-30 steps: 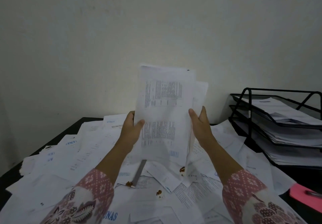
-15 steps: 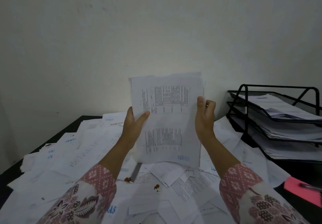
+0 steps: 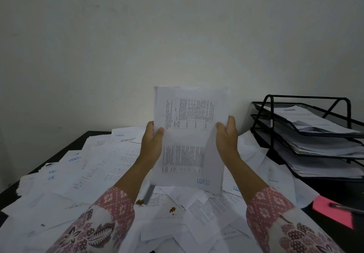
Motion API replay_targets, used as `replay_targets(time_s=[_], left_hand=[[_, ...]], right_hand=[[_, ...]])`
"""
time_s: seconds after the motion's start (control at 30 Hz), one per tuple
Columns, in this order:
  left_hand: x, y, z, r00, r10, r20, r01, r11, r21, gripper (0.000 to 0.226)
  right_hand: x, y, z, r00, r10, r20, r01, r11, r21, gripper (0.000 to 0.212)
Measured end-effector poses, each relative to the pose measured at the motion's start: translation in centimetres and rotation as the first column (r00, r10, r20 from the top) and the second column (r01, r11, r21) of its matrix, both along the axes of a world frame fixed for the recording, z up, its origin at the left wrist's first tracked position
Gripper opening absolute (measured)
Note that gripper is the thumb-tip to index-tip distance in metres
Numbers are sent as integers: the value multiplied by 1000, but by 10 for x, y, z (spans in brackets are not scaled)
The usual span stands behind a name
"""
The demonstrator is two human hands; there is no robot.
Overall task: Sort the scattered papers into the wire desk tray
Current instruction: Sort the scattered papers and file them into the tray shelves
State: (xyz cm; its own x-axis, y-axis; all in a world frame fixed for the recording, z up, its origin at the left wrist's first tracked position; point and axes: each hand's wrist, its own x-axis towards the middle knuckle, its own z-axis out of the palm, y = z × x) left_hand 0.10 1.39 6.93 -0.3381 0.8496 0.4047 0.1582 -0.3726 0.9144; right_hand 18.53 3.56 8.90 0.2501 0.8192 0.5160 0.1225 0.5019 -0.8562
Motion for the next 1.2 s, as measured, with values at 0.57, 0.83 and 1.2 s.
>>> replay_targets(time_s=[0.57, 0.83, 1.2], left_hand=[[35, -2, 14, 962, -90, -257, 73, 995, -74, 27], [85, 8, 15, 875, -344, -339, 247, 922, -299, 41], [129, 6, -27, 609, -793, 16, 596, 445, -668, 35]], right_hand=[[56, -8, 12, 999, -51, -15, 50, 996, -73, 12], [126, -11, 10, 980, -171, -97, 137, 948, -288, 28], [220, -25, -30, 951, -302, 68, 283, 759, -586, 34]])
